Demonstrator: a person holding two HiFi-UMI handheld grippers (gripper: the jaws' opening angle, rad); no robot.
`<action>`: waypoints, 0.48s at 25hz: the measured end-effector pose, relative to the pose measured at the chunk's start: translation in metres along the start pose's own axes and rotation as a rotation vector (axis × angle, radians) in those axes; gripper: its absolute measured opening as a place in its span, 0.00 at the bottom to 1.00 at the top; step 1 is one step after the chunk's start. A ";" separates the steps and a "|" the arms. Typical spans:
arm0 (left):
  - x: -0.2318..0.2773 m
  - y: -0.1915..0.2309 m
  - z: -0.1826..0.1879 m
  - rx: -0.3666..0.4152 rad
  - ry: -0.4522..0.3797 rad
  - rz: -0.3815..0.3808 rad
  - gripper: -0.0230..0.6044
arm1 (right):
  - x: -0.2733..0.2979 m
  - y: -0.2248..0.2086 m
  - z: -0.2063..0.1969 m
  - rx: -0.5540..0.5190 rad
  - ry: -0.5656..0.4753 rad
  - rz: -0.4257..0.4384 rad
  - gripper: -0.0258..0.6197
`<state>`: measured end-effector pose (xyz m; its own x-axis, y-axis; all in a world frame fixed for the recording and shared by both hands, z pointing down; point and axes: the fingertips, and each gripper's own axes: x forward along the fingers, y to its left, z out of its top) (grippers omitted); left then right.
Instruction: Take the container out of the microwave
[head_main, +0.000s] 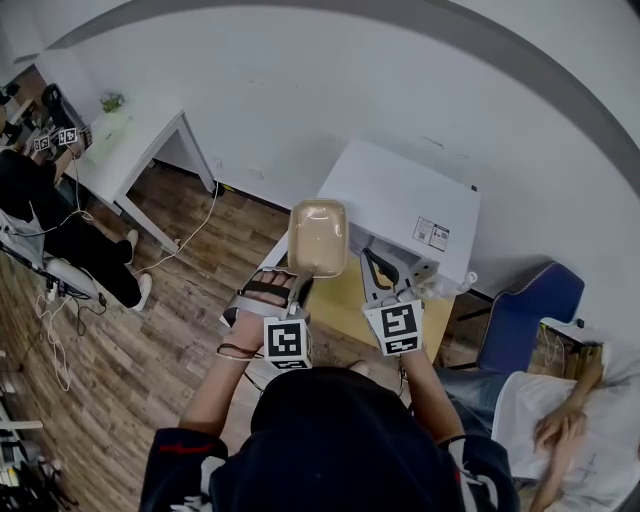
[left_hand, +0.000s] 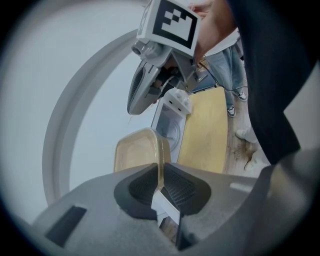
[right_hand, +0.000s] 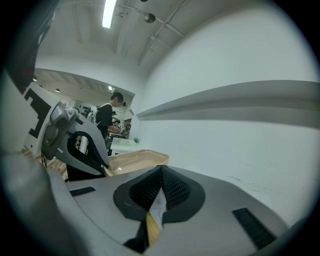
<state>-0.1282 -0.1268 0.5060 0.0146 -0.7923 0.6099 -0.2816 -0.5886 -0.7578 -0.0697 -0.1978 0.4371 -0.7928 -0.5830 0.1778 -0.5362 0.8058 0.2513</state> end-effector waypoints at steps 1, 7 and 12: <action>0.000 0.000 0.000 -0.001 -0.001 -0.001 0.11 | 0.000 0.000 0.000 -0.001 0.000 -0.001 0.05; 0.000 -0.002 -0.001 0.003 0.004 -0.001 0.11 | -0.002 0.000 -0.003 -0.002 0.006 -0.003 0.05; -0.001 -0.005 -0.001 -0.001 -0.004 -0.008 0.11 | -0.002 0.003 -0.003 -0.002 0.010 -0.006 0.05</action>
<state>-0.1281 -0.1229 0.5091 0.0204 -0.7880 0.6153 -0.2822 -0.5949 -0.7526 -0.0687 -0.1942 0.4404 -0.7866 -0.5889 0.1856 -0.5406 0.8021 0.2538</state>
